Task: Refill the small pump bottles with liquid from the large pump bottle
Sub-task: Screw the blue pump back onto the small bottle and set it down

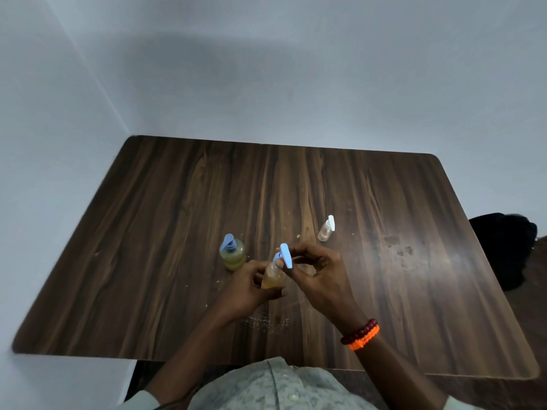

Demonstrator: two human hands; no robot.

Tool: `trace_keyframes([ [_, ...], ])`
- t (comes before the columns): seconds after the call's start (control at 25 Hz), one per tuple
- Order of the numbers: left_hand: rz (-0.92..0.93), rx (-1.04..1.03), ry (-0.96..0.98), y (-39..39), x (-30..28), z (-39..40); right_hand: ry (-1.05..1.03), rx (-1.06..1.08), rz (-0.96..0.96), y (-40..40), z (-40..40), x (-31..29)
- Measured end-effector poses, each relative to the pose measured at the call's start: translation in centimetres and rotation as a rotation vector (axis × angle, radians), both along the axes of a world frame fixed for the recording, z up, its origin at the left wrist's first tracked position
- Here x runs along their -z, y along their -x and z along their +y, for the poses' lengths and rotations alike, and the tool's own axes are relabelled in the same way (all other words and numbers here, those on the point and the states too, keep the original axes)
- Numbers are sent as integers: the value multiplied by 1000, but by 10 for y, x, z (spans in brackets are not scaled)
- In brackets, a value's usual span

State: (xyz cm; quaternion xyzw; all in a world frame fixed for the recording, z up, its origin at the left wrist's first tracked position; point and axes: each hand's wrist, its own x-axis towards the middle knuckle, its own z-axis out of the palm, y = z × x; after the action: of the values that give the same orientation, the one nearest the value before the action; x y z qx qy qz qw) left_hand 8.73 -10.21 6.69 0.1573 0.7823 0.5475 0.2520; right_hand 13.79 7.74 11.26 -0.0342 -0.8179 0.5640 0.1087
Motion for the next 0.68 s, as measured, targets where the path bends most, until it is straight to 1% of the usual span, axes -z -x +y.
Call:
trace_keyframes([
  [0.28, 43, 8, -30, 2, -2, 0, -22, 20, -66, -2, -3, 3],
  [0.36, 39, 21, -43, 1, -3, -1, -38, 29, -85, -3, -4, 1],
  [0.48, 12, -10, -47, -3, -3, 1, -86, 54, -71, -5, -7, 0],
  [0.56, 2, 2, -71, -5, -4, 1, -101, 34, -78, -8, -8, -2],
  [0.68, 38, 24, -84, -4, -3, 1, -82, -36, -123, -11, -6, -4],
])
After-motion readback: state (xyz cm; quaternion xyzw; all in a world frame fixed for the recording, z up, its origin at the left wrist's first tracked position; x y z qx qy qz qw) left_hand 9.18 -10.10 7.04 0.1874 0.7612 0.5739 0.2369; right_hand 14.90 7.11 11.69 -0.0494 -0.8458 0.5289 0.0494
